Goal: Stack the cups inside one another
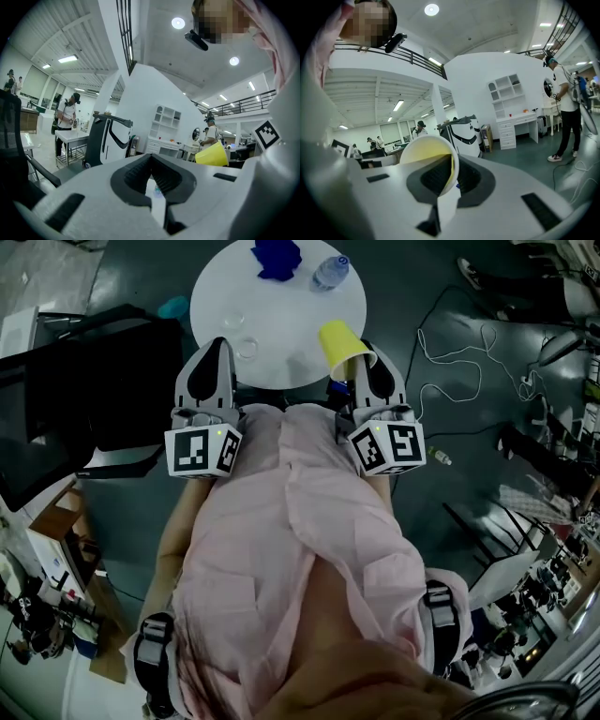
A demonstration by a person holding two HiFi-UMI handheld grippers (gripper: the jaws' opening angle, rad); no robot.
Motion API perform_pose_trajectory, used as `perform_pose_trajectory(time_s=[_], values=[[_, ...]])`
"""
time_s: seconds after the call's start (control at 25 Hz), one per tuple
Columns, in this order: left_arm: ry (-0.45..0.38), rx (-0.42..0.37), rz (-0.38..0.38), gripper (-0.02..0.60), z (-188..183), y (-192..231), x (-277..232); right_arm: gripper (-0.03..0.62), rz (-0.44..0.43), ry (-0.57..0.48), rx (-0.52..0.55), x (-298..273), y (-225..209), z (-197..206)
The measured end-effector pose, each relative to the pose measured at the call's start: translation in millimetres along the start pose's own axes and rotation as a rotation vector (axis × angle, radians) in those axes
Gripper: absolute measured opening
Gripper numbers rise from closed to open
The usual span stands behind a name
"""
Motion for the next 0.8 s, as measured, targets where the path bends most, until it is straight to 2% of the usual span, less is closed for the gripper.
perform_pose_trajectory(time_s=[0.2, 0.8], values=[[-0.01, -0.032, 0.014, 0.015, -2.6, -3.3, -1.3, 0.038, -0.01, -0.015, 0.018, -4.7, 3.3, -2.3], [-0.015, -0.02, -0.021, 0.015, -2.2, 3.5, 0.3, 0.038, -0.006, -0.009, 0.012, -7.4, 4.4, -0.6]])
Point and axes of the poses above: the fingertips, and each gripper's own axes: x backward along the fingers, y to its left, z out of its underside, the point moved 9 cm from there along x, backward along the fingers, and after that the axes turned 14 degrees about -x, right-handed, at the moved point
